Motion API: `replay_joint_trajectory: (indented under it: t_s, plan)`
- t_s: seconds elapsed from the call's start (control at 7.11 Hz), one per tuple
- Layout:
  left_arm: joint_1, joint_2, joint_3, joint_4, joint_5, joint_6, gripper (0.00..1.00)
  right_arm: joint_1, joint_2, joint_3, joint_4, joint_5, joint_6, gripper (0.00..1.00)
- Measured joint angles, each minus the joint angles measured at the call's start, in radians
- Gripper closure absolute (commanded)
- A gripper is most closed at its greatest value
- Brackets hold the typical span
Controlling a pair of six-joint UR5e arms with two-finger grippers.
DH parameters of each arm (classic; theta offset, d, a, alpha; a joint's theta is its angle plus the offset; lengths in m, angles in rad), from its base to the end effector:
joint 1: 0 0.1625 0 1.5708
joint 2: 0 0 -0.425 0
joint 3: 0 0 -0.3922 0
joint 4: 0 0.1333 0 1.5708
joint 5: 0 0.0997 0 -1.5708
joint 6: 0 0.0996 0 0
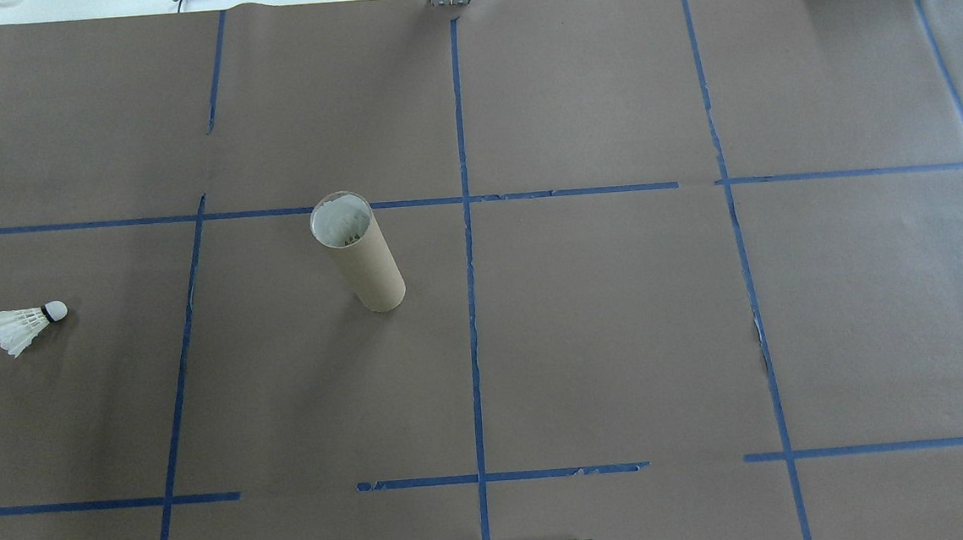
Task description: Collect badminton balls into bucket
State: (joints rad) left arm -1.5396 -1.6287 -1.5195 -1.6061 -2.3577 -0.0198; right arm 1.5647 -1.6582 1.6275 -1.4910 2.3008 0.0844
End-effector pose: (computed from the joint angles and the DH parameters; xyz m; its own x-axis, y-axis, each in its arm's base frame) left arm -0.0465 -0.5211 0.6503 0.7053 0.0319 -0.7082 -0.0172 0.9995 0.0279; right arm 0.0641 -0.4585 0.6672 0.7428 0.0471 0.6678 -0.0567 0.9984 -0.0073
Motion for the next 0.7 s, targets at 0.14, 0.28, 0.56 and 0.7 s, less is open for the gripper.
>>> replay_joint_trajectory:
  t_s: [0.14, 0.28, 0.56, 0.7]
  plan:
    - [0.0, 0.0, -0.001, 0.0, 0.0, 0.001, 0.0, 0.0, 0.0, 0.0, 0.0, 0.0, 0.0, 0.0]
    - [0.0, -0.002, -0.003, 0.0, 0.0, 0.001, 0.0, 0.0, 0.0, 0.0, 0.0, 0.0, 0.0, 0.0]
    - [0.001, -0.017, -0.031, -0.003, -0.003, -0.046, 0.0, 0.0, 0.0, 0.0, 0.0, 0.0, 0.0, 0.0]
    - [0.005, -0.023, -0.083, -0.007, -0.007, -0.152, 0.0, 0.0, 0.0, 0.0, 0.0, 0.0, 0.0, 0.0]
